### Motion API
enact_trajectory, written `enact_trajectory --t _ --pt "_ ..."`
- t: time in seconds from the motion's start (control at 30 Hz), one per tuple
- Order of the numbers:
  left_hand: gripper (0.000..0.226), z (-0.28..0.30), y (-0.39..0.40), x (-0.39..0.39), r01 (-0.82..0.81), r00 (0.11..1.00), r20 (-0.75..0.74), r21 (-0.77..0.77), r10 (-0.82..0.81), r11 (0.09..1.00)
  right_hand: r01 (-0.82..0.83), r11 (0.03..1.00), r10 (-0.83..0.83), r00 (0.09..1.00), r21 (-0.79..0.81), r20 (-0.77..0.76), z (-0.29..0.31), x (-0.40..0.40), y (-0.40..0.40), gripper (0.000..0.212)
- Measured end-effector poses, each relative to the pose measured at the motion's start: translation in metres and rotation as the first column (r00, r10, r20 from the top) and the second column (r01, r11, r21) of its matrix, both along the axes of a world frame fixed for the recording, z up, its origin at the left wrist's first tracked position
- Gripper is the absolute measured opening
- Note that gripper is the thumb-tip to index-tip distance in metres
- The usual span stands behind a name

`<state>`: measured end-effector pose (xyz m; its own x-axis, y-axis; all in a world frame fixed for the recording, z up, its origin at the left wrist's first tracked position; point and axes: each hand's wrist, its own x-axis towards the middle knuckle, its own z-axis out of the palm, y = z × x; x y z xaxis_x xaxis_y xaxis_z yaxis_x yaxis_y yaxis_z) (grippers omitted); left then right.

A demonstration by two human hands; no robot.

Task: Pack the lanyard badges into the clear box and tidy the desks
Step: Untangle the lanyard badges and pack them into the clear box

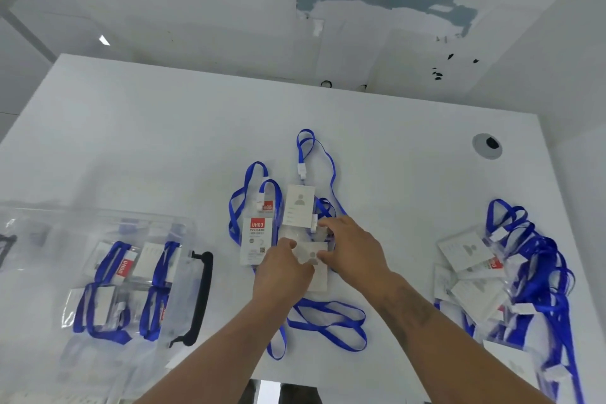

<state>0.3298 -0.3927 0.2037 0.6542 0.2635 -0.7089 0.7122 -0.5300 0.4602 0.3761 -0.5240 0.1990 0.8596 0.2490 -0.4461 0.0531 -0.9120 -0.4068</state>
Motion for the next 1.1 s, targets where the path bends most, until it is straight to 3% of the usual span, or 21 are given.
enact_trajectory --t 0.1,0.17,0.3,0.37,0.43,0.53,0.63,0.7,0.77,0.83,0.9,0.93,1.03,1.07,1.1 --pt "0.055 0.001 0.001 0.000 0.027 0.999 0.018 -0.003 -0.027 1.000 0.242 0.953 -0.216 0.965 0.184 -0.150 0.002 0.006 -0.006 0.020" --pt "0.055 0.011 0.001 -0.002 0.073 0.995 0.063 -0.015 -0.071 0.997 0.476 0.827 -0.380 0.865 0.300 -0.326 0.010 0.010 -0.011 0.004" --pt "0.060 0.045 -0.001 -0.014 0.275 0.930 0.270 -0.068 -0.247 0.959 0.773 0.530 -0.526 0.622 0.348 -0.581 0.035 0.015 -0.022 0.010" --pt "0.062 0.057 0.001 -0.021 0.425 0.843 0.368 -0.007 -0.393 0.905 0.849 0.398 -0.529 0.522 0.347 -0.669 0.045 0.019 -0.025 0.010" --pt "0.058 0.063 0.003 -0.026 0.506 0.722 0.459 0.161 -0.518 0.847 0.902 0.280 -0.491 0.428 0.328 -0.759 0.056 0.023 -0.030 0.008" --pt "0.036 0.065 0.010 -0.022 0.451 0.532 0.612 0.380 -0.585 0.808 0.948 0.153 -0.433 0.319 0.280 -0.843 0.072 0.028 -0.035 0.006" --pt "0.022 0.068 0.019 -0.012 0.334 0.456 0.725 0.399 -0.516 0.854 0.929 0.115 -0.410 0.367 0.353 -0.835 0.082 0.027 -0.036 0.008" --pt "0.022 0.084 0.022 -0.005 0.240 0.566 0.753 0.241 -0.337 0.941 0.856 0.186 -0.483 0.507 0.482 -0.714 0.087 0.023 -0.034 0.015" --pt "0.025 0.101 0.025 0.002 0.133 0.761 0.648 -0.107 -0.032 0.985 0.759 0.272 -0.570 0.622 0.592 -0.536 0.090 0.018 -0.028 0.026" --pt "0.023 0.115 0.029 0.011 0.011 0.868 0.454 -0.423 0.201 0.906 0.707 0.325 -0.618 0.661 0.627 -0.425 0.093 0.014 -0.021 0.033" --pt "0.020 0.121 0.035 0.019 -0.083 0.914 0.272 -0.600 0.301 0.796 0.745 0.328 -0.630 0.631 0.581 -0.453 0.095 0.008 -0.015 0.038" --pt "0.018 0.122 0.037 0.021 -0.129 0.925 0.186 -0.666 0.331 0.735 0.782 0.284 -0.615 0.592 0.555 -0.521 0.095 0.005 -0.011 0.039" --pt "0.019 0.122 0.036 0.022 -0.297 0.906 -0.070 -0.809 0.418 0.508 0.848 -0.051 -0.364 0.476 0.527 -0.801 0.096 -0.009 -0.003 0.041" --pt "0.020 0.123 0.034 0.021 -0.341 0.886 -0.130 -0.834 0.445 0.434 0.843 -0.088 -0.305 0.483 0.530 -0.820 0.097 -0.013 0.002 0.040" --pt "0.022 0.123 0.032 0.021 -0.377 0.862 -0.172 -0.846 0.476 0.378 0.842 -0.035 -0.310 0.503 0.538 -0.807 0.097 -0.017 0.008 0.037"
